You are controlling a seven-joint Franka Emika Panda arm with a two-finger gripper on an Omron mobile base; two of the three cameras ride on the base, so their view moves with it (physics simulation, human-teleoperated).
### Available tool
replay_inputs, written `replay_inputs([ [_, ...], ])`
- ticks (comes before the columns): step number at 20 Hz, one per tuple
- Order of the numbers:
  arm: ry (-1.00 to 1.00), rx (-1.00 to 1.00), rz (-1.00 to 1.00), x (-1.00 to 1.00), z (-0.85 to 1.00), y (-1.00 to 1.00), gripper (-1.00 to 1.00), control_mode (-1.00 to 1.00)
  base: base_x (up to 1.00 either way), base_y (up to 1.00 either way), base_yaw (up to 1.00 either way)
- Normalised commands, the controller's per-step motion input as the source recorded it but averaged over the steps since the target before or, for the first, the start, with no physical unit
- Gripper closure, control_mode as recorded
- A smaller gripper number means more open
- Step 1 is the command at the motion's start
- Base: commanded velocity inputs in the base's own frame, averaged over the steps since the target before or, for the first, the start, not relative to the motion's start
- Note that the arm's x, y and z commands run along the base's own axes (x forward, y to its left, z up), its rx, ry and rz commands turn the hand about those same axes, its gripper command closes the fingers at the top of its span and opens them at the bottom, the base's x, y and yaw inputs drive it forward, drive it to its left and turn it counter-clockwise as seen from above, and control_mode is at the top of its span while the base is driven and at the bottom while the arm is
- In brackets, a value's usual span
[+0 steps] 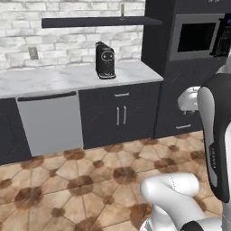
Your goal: Get the candle and the wine from the cabinet and move them to the dining counter.
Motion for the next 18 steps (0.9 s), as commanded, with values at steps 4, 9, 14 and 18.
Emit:
replay_inputs([
  [4, 0.00, 0.00, 0.00, 0.00, 0.00, 0.00, -1.00, 1.00, 0.56, 0.12, -0.28],
  [9, 0.00, 0.00, 0.00, 0.00, 0.00, 0.00, -1.00, 1.00, 0.99, 0.01, 0.00],
  [14, 0.00, 0.00, 0.00, 0.00, 0.00, 0.00, -1.00, 1.00, 1.00, -0.13, 0.09],
  [18, 0.00, 0.00, 0.00, 0.00, 0.00, 0.00, -1.00, 1.00, 0.98, -0.38, 0.02],
])
